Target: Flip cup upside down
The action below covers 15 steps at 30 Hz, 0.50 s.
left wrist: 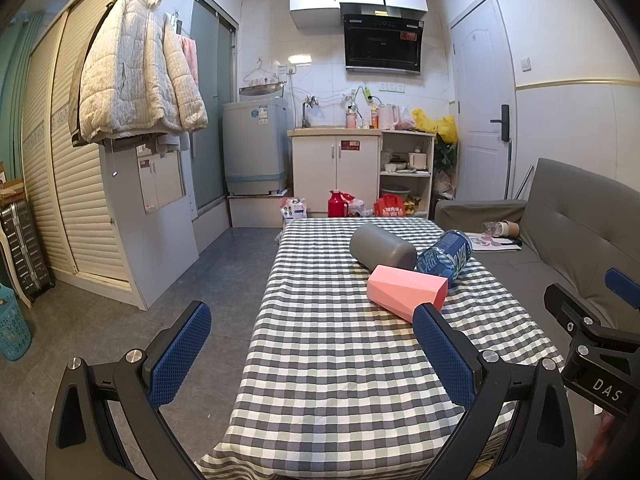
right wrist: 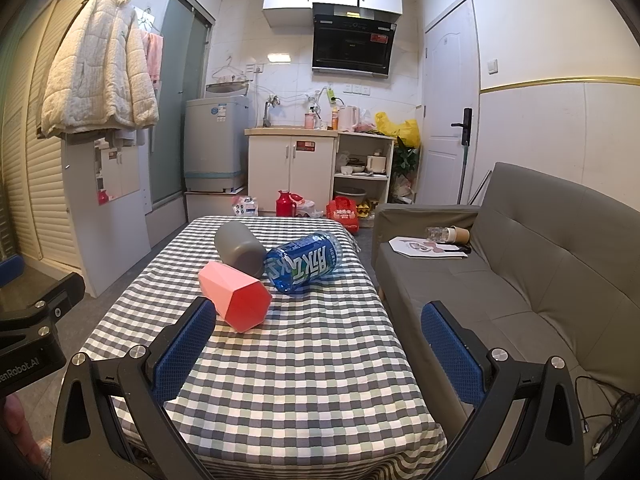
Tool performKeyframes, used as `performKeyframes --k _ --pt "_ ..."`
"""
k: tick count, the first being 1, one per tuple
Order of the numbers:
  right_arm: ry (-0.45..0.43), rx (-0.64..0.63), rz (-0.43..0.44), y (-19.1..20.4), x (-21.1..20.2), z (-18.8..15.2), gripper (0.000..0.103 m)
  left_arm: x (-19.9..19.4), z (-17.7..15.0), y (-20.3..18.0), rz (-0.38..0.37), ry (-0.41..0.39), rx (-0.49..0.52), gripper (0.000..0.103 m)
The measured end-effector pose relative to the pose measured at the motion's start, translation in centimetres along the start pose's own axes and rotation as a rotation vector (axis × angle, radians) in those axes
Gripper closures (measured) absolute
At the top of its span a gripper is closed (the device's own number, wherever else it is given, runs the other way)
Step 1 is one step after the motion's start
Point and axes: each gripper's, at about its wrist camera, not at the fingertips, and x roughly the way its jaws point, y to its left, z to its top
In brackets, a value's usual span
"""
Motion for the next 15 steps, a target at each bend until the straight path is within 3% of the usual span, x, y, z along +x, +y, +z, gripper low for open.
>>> performKeyframes --k 6,15 --pt "0.004 -0.001 0.019 0.4 0.4 -0.4 0.0 0.1 -0.1 0.1 -0.006 0.018 -0.011 0.0" --pt "0.082 -0.072 0.137 1.7 2.9 2.7 0.0 2.1 1.1 1.1 0.009 0.152 -0.038 0.0"
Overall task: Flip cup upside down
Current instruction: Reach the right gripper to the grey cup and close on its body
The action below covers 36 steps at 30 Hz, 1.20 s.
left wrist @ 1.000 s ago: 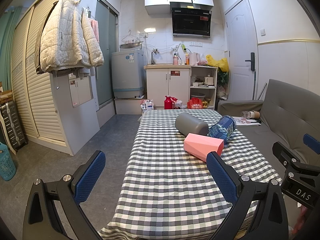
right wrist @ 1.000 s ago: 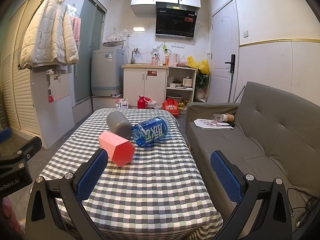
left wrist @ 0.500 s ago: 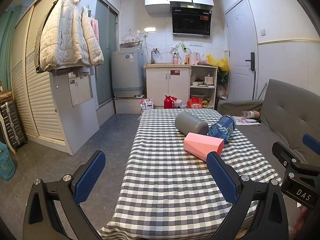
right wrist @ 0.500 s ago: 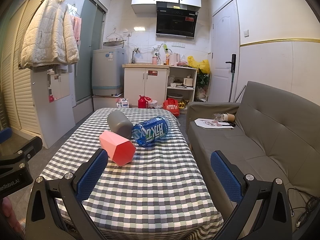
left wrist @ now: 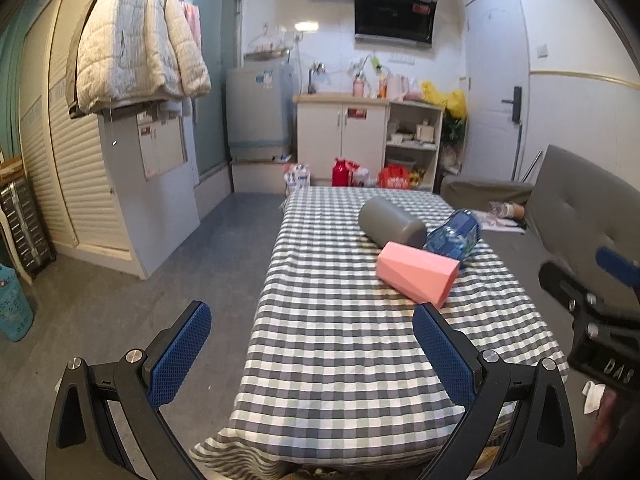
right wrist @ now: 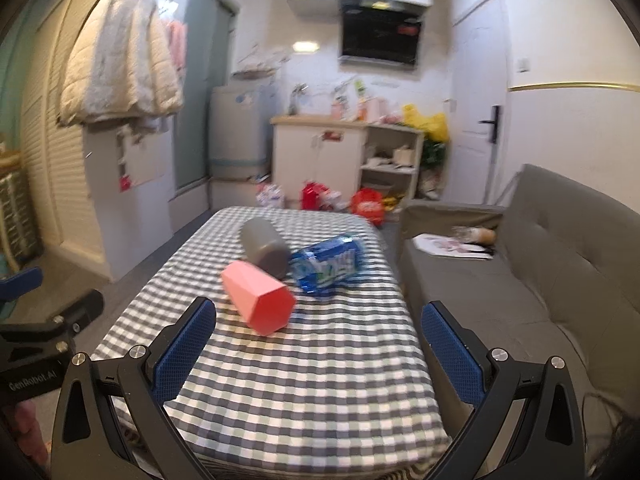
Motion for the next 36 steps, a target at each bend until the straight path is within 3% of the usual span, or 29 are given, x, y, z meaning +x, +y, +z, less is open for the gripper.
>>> performKeyframes --k 8,15,24,34,36 --pt "0.099 -0.131 0.111 1.7 7.4 5.4 0.0 5.4 4.0 2.4 0.007 0.116 -0.073 0.0" --pt "0.311 -0.176 0.169 3.3 18.0 8.8 0.0 12.6 7.3 4.2 0.076 0.164 -0.071 0.0" --pt "0.484 -0.247 0.166 5.7 29.1 8.2 0.008 20.2 7.8 6.3 0.108 0.224 -0.136 0.0" --pt "0.623 -0.308 0.158 6.6 34.3 6.9 0.008 22.5 7.5 5.7 0.101 0.245 -0.093 0.0" --pt "0.629 -0.324 0.159 6.8 34.7 6.8 0.012 22.0 7.6 5.5 0.103 0.235 -0.077 0.0"
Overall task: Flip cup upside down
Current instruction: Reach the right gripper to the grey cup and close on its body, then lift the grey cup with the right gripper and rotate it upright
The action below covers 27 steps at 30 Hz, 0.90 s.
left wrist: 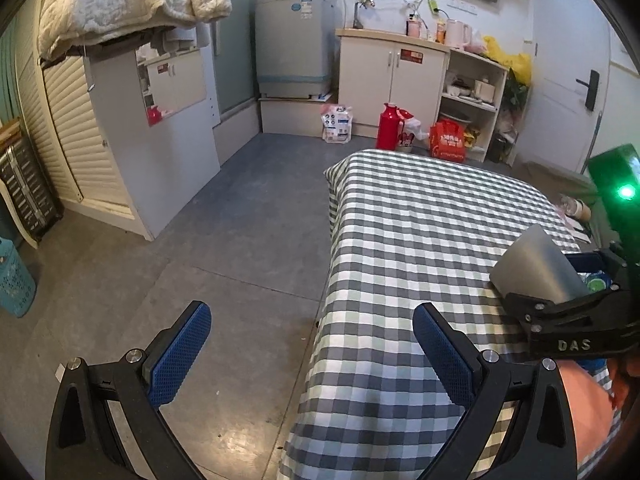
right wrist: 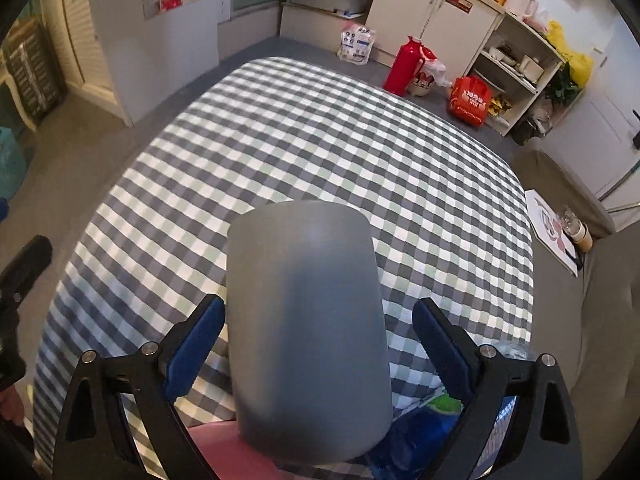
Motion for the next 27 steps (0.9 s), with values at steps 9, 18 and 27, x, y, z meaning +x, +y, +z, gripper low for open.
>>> performKeyframes --k 9,18,27 --pt "-0.044 0.074 0.046 -0.5 -3.1 0.4 0.032 -3.6 0.7 -0.2 0.028 -0.041 0.051 0.0" --pt "-0.172 0.161 0.022 -0.9 -16.5 -2.7 0.032 -12.1 0.8 0.3 0.009 -0.123 0.048 0.0" --pt "-0.123 0.281 0.097 3.3 -20.9 -13.7 0.032 -18.2 -3.2 1.8 -0.025 -0.135 0.007 0.0"
